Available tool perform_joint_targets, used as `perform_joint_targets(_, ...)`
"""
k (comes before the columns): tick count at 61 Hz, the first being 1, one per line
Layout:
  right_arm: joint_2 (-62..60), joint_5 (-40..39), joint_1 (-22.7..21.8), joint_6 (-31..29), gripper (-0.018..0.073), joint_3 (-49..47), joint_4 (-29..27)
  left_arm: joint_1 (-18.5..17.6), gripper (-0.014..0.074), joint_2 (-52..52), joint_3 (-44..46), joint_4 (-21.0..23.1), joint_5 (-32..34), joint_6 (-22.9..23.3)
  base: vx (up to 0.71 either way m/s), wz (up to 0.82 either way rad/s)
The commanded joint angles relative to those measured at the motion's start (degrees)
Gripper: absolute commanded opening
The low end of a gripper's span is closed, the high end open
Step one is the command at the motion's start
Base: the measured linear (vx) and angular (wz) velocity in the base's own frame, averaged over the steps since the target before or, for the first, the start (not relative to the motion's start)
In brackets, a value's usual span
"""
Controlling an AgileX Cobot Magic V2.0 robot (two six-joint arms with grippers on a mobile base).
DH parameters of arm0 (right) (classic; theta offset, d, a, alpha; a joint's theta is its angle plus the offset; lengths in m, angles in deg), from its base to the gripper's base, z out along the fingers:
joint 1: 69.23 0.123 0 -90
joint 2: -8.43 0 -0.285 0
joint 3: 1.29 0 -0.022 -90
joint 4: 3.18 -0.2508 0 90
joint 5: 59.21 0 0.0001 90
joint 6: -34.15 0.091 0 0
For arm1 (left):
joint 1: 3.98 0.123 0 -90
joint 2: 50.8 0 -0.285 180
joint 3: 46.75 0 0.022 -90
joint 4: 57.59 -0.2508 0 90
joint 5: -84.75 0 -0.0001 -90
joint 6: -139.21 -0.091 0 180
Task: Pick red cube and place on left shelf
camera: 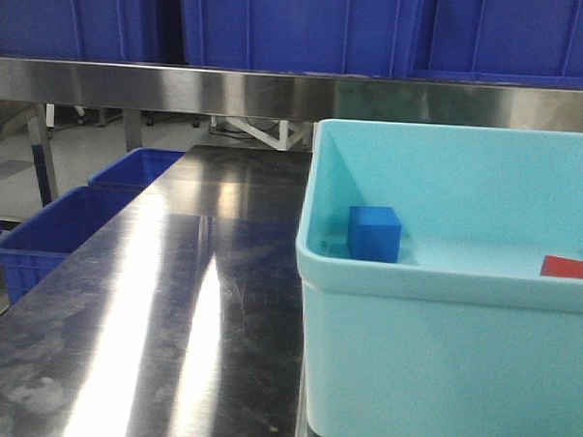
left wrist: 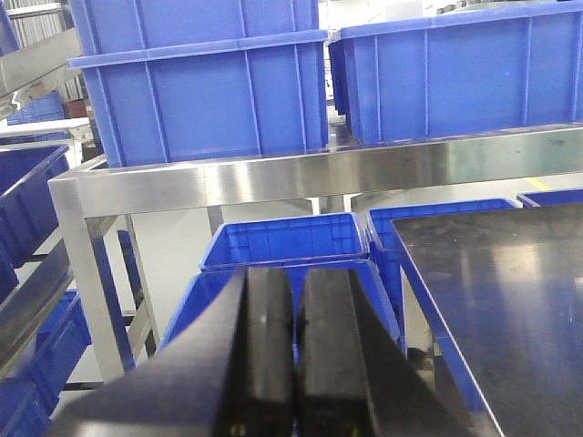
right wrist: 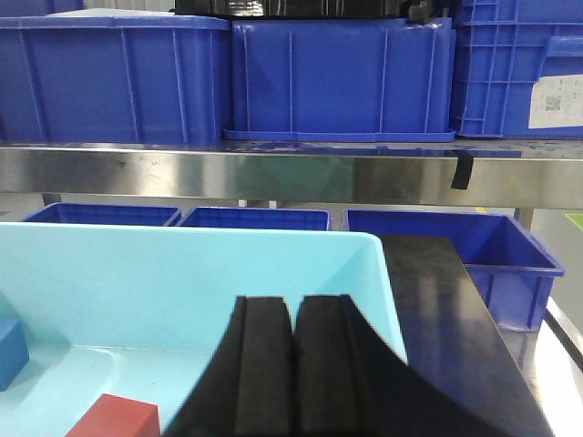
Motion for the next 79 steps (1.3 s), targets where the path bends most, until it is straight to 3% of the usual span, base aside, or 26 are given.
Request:
perform_joint_targets(1,-0.97,-5.42,-0.1,-0.22,0.0049,-1.4,0.34,-0.35,0.0106,0.46,-1.26,0.11,4.8,-0.11,0.0,0.0)
perform_joint_targets(26,0.51,-7.74,-0.1,-0.22,0.0049,-2.28,0.34,-0.35,0.0106,0.46,-1.26,0.11,4.8,-0.11,0.0,0.0)
perform_joint_targets(43,21.4,-3.92,-0.1,-0.16,0.0049,-16.07,0.28,-0.35,0.0106,0.46,-1.26,0.11,4.8,-0.11,0.0,0.0)
perform_joint_targets(52,34.85,2.17,0.0,-0.11,0.0049,-28.21,-0.07,-0.35,0.0106,0.46,-1.26,0.11,4.8,-0.11,-0.01,-0.04)
perform_joint_targets(66,49.92,19.64,0.0,-0.11,0.0051,-43.87,-7.91,-0.35,0.0106,0.46,-1.26,0.11,4.8,-0.11,-0.01,-0.06)
perform_joint_targets(73,55.02,27.2,0.69,-0.11,0.0138,-48.81,-10.33,-0.35,0.0106,0.46,-1.26,0.11,4.8,-0.11,0.0,0.0)
perform_joint_targets(79,58.67,30.2,2.91,-0.16,0.0338,-50.75,-10.45,-0.35,0.0106,0.46,-1.26,0.11,4.8,-0.11,0.0,0.0)
